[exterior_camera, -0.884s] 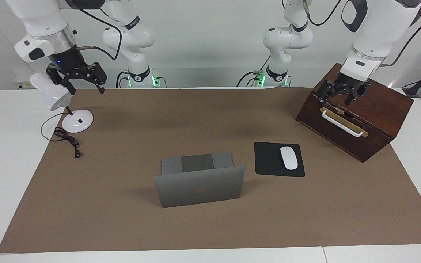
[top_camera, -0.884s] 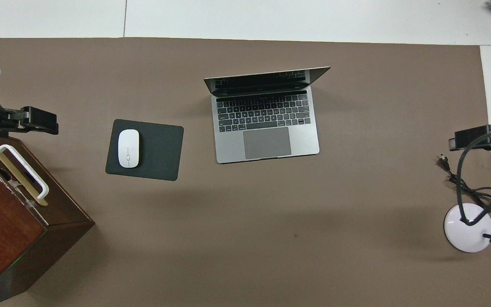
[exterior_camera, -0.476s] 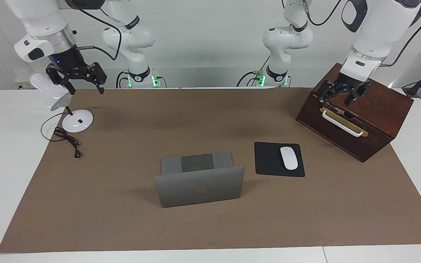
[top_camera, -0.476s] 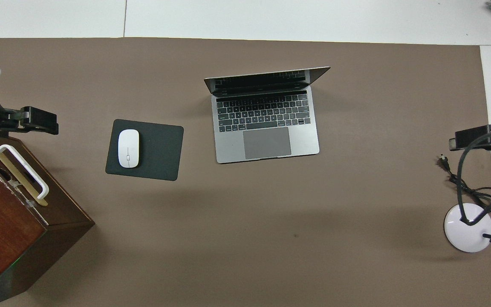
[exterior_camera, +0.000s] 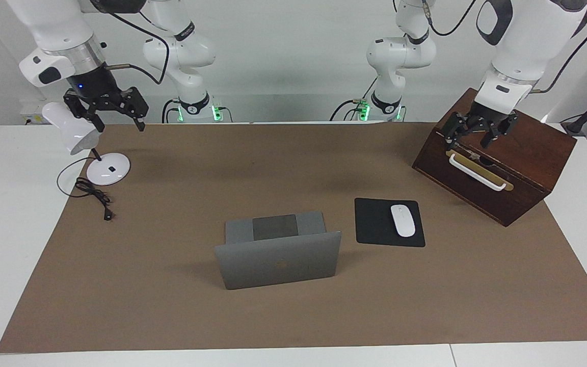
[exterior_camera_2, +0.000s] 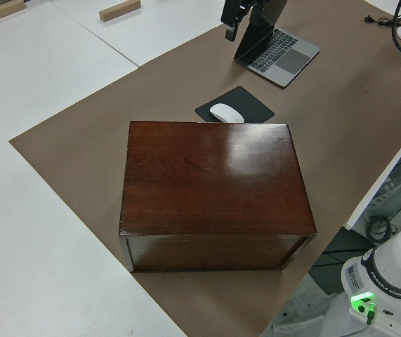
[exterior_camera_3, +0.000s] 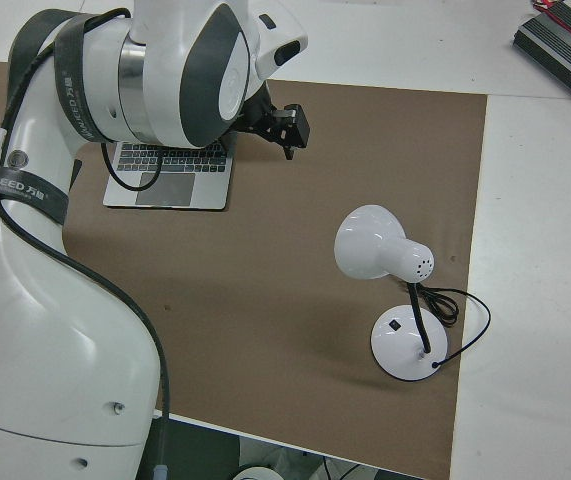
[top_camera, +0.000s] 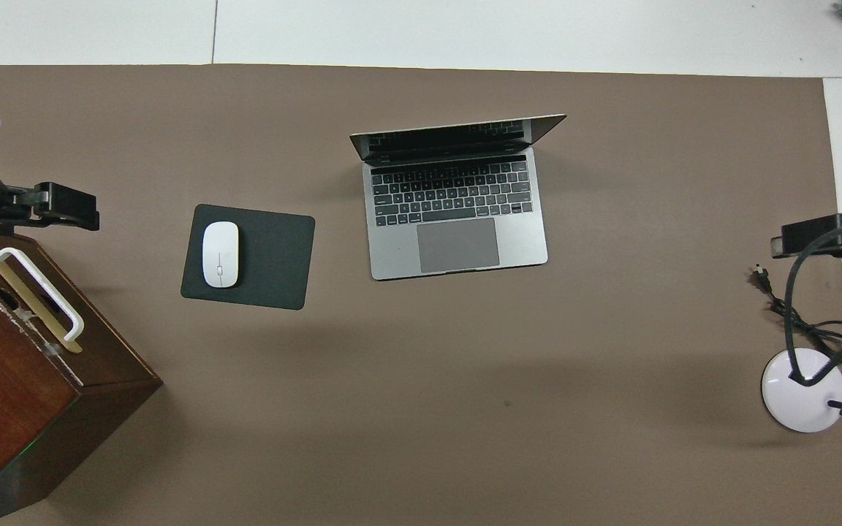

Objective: Close laptop with both arms

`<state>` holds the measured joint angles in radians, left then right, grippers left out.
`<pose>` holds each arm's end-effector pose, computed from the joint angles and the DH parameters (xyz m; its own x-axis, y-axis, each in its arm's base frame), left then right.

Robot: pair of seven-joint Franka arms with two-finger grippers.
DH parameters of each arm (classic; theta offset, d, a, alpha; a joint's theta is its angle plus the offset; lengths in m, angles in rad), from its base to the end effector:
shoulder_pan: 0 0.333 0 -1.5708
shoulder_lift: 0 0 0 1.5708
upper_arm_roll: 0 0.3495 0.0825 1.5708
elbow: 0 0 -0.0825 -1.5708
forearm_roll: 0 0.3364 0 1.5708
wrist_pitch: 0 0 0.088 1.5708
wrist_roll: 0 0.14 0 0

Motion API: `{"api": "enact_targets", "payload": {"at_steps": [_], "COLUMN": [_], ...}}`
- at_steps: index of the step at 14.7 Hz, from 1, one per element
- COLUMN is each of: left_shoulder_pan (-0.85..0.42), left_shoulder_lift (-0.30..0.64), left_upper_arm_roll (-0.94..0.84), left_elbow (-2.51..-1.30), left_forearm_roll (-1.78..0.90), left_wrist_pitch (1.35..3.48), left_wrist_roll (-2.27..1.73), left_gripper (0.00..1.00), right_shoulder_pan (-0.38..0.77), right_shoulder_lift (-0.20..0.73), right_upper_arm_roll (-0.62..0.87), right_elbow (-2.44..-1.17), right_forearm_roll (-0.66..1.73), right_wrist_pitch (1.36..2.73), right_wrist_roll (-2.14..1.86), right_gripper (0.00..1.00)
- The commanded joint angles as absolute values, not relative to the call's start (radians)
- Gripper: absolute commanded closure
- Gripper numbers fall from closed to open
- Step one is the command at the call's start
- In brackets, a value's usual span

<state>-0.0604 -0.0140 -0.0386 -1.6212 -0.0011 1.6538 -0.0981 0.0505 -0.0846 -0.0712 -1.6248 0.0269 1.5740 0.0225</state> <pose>0.5087 -0.0508 0.6181 0.9989 -0.0007 0.0463 -0.0010 -1.0000 0.0051 0.4791 -0.0079 0.6440 0.9985 -0.0432 0.0328 -0.0421 -0.9985 -0.0336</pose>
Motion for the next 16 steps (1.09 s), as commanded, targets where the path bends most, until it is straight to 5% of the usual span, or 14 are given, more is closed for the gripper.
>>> {"api": "enact_targets", "payload": {"at_steps": [1,3,7,10,12,16], "left_shoulder_pan": [-0.054,-0.055,-0.055,-0.067,-0.069,-0.071], "left_shoulder_lift": [-0.015,-0.015,-0.015,-0.015,-0.024,-0.077], "left_upper_arm_roll": [-0.044,-0.049,-0.055,-0.051,-0.051,-0.044], "left_elbow": [-1.624,-1.624,-1.635,-1.654,-1.667,-1.781], "left_forearm_roll": [0.003,0.003,0.003,0.003,0.002,-0.018], "left_wrist_pitch": [1.66,1.67,1.667,1.667,1.67,1.741], "left_wrist_roll": [-0.103,-0.153,-0.173,-0.179,-0.192,-0.208], "left_gripper": [0.0,0.06,0.61,0.9,0.99,1.0], "right_shoulder_pan": [0.032,0.032,0.034,0.032,0.032,0.032], "right_shoulder_lift": [-0.094,-0.094,-0.094,-0.094,-0.094,-0.094], "right_upper_arm_roll": [-0.06,-0.06,-0.061,-0.061,-0.061,-0.061], "right_elbow": [-1.641,-1.641,-1.641,-1.641,-1.641,-1.641], "right_forearm_roll": [0.017,0.017,0.017,0.017,0.017,0.017], "right_wrist_pitch": [1.589,1.589,1.591,1.591,1.591,1.594], "right_wrist_roll": [0.005,0.005,0.005,0.005,0.005,0.002], "right_gripper": [0.0,0.0,0.0,0.0,0.0,0.0]}}
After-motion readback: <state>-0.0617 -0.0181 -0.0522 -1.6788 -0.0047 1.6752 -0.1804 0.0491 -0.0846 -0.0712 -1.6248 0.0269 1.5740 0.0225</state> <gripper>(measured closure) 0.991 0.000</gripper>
